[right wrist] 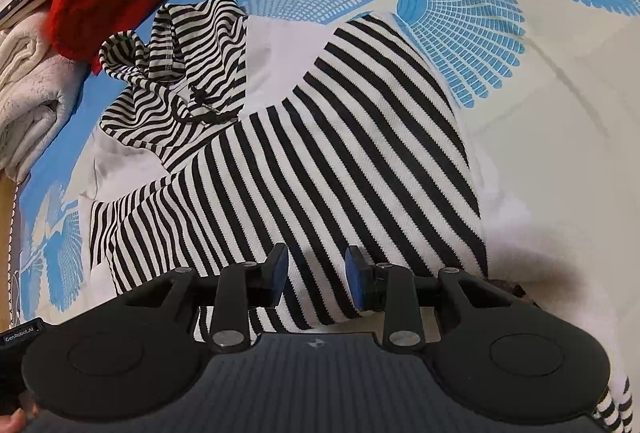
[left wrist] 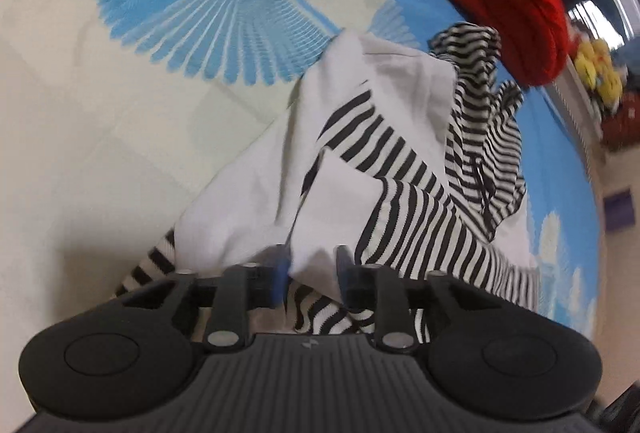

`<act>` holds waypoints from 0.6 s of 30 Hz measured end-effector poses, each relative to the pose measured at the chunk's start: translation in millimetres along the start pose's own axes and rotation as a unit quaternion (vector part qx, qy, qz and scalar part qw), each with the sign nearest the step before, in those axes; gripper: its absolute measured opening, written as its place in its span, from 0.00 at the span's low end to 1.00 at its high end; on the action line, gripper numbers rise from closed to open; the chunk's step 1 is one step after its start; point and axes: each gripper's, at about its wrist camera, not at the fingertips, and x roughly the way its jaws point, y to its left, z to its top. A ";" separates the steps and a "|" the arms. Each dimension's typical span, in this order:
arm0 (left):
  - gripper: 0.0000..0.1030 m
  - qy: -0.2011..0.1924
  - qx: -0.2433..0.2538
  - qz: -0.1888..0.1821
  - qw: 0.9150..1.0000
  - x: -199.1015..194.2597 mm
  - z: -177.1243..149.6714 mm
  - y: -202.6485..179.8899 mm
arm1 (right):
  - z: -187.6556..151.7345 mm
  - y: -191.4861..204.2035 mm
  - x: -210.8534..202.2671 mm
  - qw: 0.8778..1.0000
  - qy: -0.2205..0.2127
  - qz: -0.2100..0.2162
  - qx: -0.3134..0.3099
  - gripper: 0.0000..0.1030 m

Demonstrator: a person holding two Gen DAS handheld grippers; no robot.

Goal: Fold small clothes

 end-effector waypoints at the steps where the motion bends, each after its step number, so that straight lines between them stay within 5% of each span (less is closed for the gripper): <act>1: 0.04 -0.016 0.011 0.010 1.000 -5.4 -0.8 -2.4 | 0.2 -0.1 0.5 1.000 0.000 -0.001 0.000 0.32; 6: 0.03 -0.062 -0.007 0.049 0.997 -33.6 -12.1 -1.4 | 0.6 -1.5 -0.1 1.000 -0.004 -0.005 0.001 0.32; 9: 0.01 -0.054 -0.008 0.094 0.994 -31.0 -17.8 1.2 | 1.2 -3.1 -2.3 1.000 -0.011 -0.013 0.000 0.32; 12: 0.02 -0.073 0.006 0.090 0.993 -34.1 -13.9 -5.8 | 1.9 -6.7 -0.5 1.000 -0.010 -0.030 -0.001 0.32; 15: 0.08 -0.099 0.095 0.053 0.989 -37.6 -15.5 -35.8 | 1.7 -12.0 3.6 0.999 -0.004 -0.043 0.006 0.32; 18: 0.08 -0.034 0.082 0.046 0.995 -10.1 -20.0 -32.2 | 1.0 -13.1 4.8 0.998 -0.004 -0.055 0.004 0.32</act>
